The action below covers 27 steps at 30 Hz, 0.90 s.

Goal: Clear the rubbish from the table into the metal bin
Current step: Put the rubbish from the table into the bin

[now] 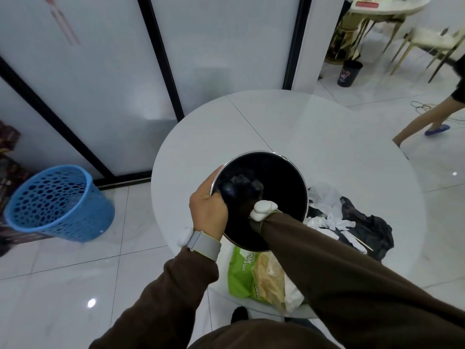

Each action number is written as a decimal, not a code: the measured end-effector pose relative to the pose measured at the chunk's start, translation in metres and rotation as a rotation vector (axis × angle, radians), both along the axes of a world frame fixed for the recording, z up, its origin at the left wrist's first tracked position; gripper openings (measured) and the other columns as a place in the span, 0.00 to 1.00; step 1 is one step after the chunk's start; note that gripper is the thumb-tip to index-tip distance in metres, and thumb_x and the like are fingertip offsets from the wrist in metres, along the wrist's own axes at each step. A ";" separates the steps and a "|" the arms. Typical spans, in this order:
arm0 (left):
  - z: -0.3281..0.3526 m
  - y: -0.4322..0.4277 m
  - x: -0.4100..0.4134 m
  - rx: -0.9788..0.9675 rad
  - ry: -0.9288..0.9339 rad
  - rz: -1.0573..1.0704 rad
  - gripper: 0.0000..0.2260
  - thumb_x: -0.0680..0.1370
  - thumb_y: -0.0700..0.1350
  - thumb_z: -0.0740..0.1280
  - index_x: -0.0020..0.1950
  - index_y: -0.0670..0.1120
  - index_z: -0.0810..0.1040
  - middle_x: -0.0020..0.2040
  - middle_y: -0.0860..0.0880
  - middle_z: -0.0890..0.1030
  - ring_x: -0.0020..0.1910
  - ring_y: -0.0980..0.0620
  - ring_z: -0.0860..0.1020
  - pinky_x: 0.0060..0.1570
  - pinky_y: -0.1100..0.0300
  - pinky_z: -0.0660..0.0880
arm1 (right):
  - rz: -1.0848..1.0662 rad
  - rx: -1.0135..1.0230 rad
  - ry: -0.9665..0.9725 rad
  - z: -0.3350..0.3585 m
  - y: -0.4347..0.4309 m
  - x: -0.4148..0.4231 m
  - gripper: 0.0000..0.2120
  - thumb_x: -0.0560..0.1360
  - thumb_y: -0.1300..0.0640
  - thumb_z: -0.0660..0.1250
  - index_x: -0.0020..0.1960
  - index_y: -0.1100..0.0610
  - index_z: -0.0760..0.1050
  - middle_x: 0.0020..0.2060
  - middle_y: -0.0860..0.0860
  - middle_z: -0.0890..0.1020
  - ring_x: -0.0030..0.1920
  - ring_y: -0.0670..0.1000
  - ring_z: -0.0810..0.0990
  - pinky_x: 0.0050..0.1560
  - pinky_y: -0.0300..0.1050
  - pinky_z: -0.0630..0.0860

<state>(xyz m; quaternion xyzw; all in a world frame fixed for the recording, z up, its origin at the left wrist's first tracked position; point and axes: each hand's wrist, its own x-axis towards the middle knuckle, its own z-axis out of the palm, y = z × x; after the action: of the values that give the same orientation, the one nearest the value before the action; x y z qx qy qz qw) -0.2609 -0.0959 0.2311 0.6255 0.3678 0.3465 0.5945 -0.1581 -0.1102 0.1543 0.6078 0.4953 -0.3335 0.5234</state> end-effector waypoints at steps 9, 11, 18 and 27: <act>-0.008 0.006 0.021 0.069 -0.015 0.068 0.30 0.74 0.25 0.57 0.61 0.56 0.81 0.57 0.56 0.83 0.59 0.59 0.79 0.57 0.71 0.75 | -0.634 1.078 0.361 0.023 -0.047 0.035 0.26 0.77 0.50 0.66 0.75 0.52 0.68 0.68 0.62 0.75 0.68 0.64 0.73 0.69 0.50 0.71; -0.012 0.009 0.029 0.069 -0.006 0.060 0.31 0.73 0.26 0.57 0.61 0.57 0.82 0.57 0.55 0.84 0.58 0.57 0.81 0.57 0.68 0.77 | -0.651 1.231 0.403 0.023 -0.064 0.046 0.20 0.76 0.50 0.66 0.67 0.52 0.76 0.61 0.60 0.79 0.62 0.62 0.78 0.64 0.51 0.75; -0.021 0.013 0.055 0.027 0.013 0.079 0.31 0.72 0.25 0.56 0.63 0.51 0.83 0.56 0.53 0.84 0.51 0.66 0.81 0.52 0.69 0.78 | -0.621 2.194 0.379 0.050 -0.139 0.075 0.06 0.75 0.63 0.67 0.49 0.56 0.82 0.41 0.44 0.78 0.37 0.42 0.74 0.42 0.38 0.74; -0.026 0.020 0.073 0.004 0.024 0.117 0.30 0.72 0.25 0.56 0.63 0.50 0.83 0.54 0.52 0.85 0.50 0.65 0.82 0.50 0.66 0.80 | -1.243 1.665 -0.029 -0.059 -0.192 0.178 0.35 0.67 0.41 0.75 0.70 0.46 0.67 0.65 0.52 0.69 0.64 0.54 0.73 0.65 0.54 0.74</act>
<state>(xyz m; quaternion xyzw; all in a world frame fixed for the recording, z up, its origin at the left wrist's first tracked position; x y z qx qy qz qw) -0.1874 -0.0754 0.2056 0.6083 0.4102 0.3739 0.5673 0.0201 -0.3022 0.0951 0.9291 0.1616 -0.0896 -0.3204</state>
